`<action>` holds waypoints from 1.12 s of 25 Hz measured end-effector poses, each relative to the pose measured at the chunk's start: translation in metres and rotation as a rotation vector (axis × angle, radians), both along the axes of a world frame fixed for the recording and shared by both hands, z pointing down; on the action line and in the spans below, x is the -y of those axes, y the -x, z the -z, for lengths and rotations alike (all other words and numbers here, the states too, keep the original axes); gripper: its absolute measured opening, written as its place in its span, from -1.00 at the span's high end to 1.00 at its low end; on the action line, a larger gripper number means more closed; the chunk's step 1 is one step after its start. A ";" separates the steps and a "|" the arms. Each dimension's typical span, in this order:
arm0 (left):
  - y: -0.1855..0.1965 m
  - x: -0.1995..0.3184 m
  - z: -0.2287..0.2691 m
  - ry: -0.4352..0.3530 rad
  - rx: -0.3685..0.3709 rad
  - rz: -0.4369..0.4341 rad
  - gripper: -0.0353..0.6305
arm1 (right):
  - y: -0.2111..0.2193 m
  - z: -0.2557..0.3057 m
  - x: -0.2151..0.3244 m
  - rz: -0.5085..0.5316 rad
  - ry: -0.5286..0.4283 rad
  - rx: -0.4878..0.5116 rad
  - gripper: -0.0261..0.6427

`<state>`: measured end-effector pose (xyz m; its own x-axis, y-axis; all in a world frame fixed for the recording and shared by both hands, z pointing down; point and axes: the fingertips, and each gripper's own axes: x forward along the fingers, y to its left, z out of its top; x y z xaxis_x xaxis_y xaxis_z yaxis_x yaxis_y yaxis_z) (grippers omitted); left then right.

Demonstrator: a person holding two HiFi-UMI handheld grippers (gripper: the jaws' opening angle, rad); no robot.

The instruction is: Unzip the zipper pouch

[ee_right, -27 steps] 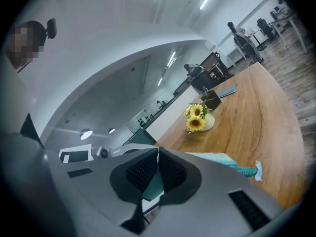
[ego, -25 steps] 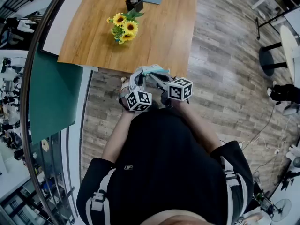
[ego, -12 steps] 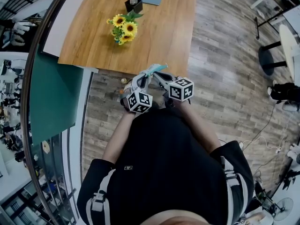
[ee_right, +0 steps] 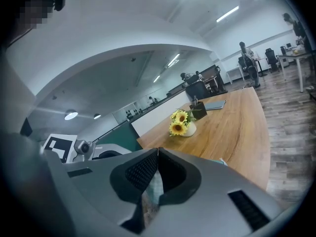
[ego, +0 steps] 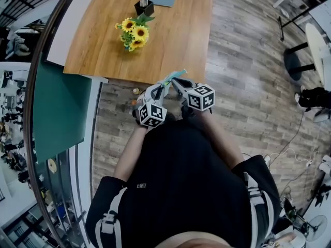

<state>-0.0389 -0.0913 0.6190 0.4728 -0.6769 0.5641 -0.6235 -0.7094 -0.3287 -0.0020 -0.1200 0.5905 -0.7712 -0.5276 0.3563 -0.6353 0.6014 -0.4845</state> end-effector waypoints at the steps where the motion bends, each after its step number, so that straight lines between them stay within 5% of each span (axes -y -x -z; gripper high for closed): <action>1: -0.001 -0.001 0.000 -0.001 -0.007 -0.008 0.87 | -0.001 -0.001 0.000 -0.001 -0.003 -0.003 0.90; 28: -0.017 -0.010 0.019 -0.025 -0.036 -0.048 0.87 | -0.029 -0.001 0.011 -0.040 -0.072 -0.081 0.89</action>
<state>-0.0223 -0.0813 0.5997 0.5249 -0.6667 0.5291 -0.6006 -0.7306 -0.3247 0.0269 -0.1310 0.5912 -0.7192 -0.5841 0.3762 -0.6948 0.6061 -0.3871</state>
